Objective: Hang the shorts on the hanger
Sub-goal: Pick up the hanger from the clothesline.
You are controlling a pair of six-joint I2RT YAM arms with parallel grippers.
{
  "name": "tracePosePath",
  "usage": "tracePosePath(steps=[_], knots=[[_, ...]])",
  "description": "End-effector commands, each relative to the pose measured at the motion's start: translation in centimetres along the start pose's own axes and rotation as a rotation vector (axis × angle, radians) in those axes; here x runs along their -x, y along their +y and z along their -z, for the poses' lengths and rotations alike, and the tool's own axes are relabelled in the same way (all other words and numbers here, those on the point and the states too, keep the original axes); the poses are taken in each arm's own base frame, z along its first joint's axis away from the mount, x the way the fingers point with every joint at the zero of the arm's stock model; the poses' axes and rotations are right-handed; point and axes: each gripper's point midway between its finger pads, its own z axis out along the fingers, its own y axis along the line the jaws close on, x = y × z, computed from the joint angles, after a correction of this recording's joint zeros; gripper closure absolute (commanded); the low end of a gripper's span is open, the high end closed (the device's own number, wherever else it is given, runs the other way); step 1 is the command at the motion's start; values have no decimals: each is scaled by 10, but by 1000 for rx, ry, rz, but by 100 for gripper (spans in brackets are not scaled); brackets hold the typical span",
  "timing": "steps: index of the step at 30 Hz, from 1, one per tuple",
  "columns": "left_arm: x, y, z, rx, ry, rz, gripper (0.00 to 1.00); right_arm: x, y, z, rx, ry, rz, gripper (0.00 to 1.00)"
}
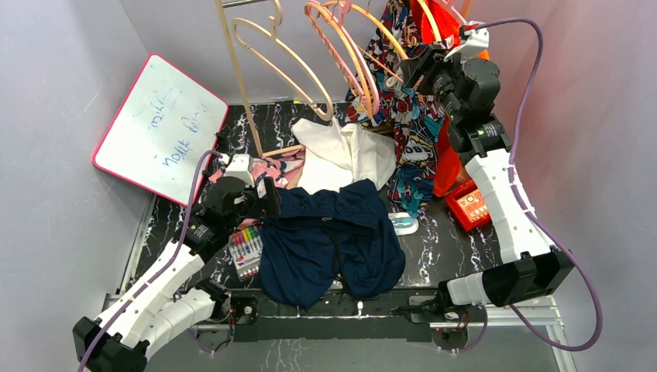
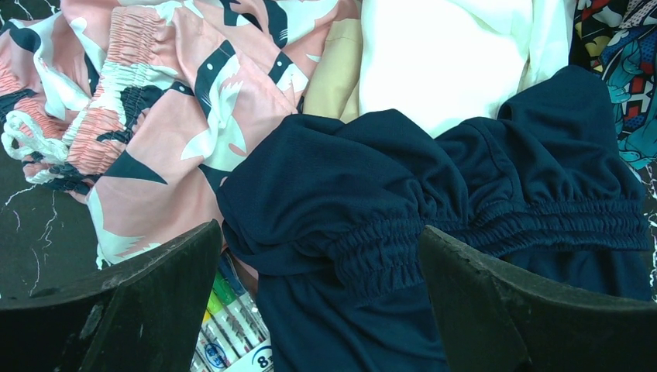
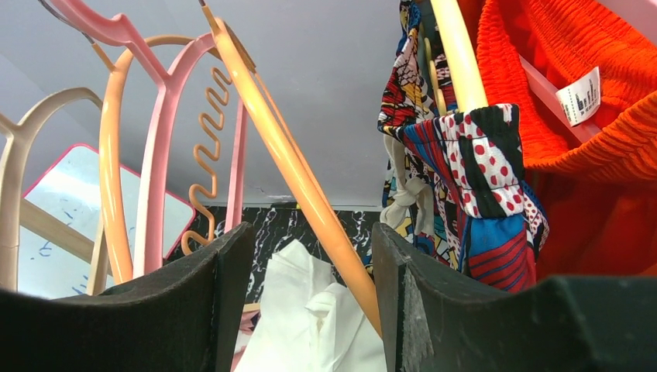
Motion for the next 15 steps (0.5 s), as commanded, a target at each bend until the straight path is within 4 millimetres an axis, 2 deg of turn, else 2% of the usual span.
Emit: tracePosePath(steps=[1,8,15], knots=[[8,-4,2,-22,-23,6,3,31,11,1,35,-85,15,36],[7,-5,1,-26,-15,4,3,12,6,-6,34,-35,17,39],[8,-7,1,-36,-19,5,3,6,12,-4,69,-16,12,53]])
